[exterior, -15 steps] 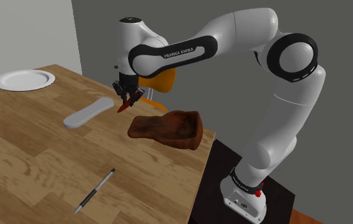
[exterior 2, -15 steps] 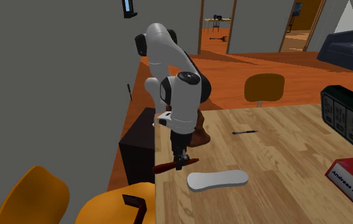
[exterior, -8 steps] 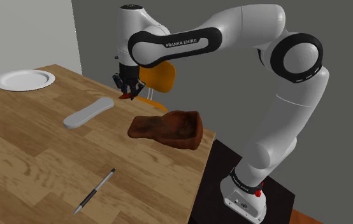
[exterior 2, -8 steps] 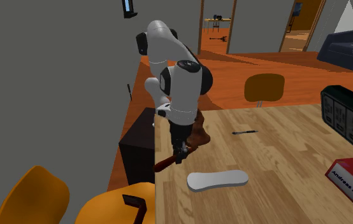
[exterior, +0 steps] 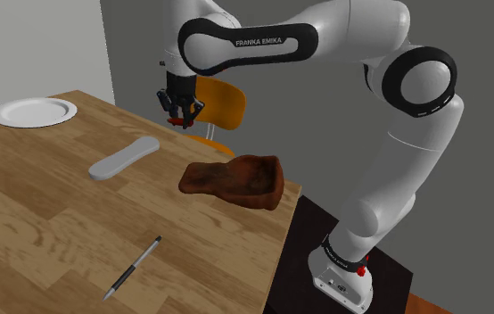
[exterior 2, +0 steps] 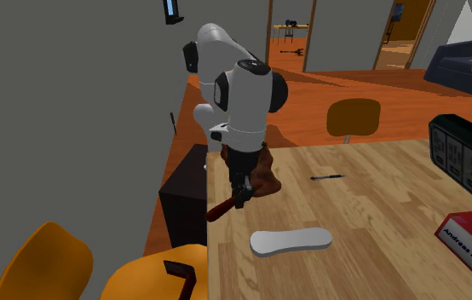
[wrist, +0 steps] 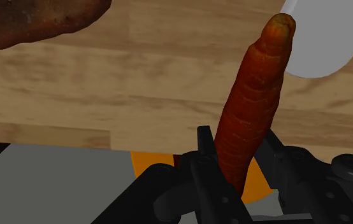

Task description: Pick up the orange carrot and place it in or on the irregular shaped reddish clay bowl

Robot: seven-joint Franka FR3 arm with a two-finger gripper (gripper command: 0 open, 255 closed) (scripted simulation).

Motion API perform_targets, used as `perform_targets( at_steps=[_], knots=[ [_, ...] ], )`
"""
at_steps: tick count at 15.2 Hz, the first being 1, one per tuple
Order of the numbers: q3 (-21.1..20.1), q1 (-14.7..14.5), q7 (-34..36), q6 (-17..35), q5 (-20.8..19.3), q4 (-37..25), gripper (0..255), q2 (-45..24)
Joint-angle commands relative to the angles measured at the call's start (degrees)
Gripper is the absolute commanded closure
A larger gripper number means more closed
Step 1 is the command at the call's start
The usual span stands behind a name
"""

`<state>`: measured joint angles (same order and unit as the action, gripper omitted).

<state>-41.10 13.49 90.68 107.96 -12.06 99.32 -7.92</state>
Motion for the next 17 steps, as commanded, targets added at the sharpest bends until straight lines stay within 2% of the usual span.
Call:
perform_targets(
  at_steps=[1,14,15,17],
  knots=[
    [0.0,0.0,-0.3,-1.5,0.2,-1.4,255,0.2],
    [-0.4,-1.0,-1.1,-11.8,-0.1,-12.4,255,-0.7],
    [-0.4,-1.0,-1.1,-12.0,-0.1,-12.6,255,-0.8],
    [-0.5,0.8,-2.5,-10.2,4.0,-6.4,255,5.3]
  ],
)
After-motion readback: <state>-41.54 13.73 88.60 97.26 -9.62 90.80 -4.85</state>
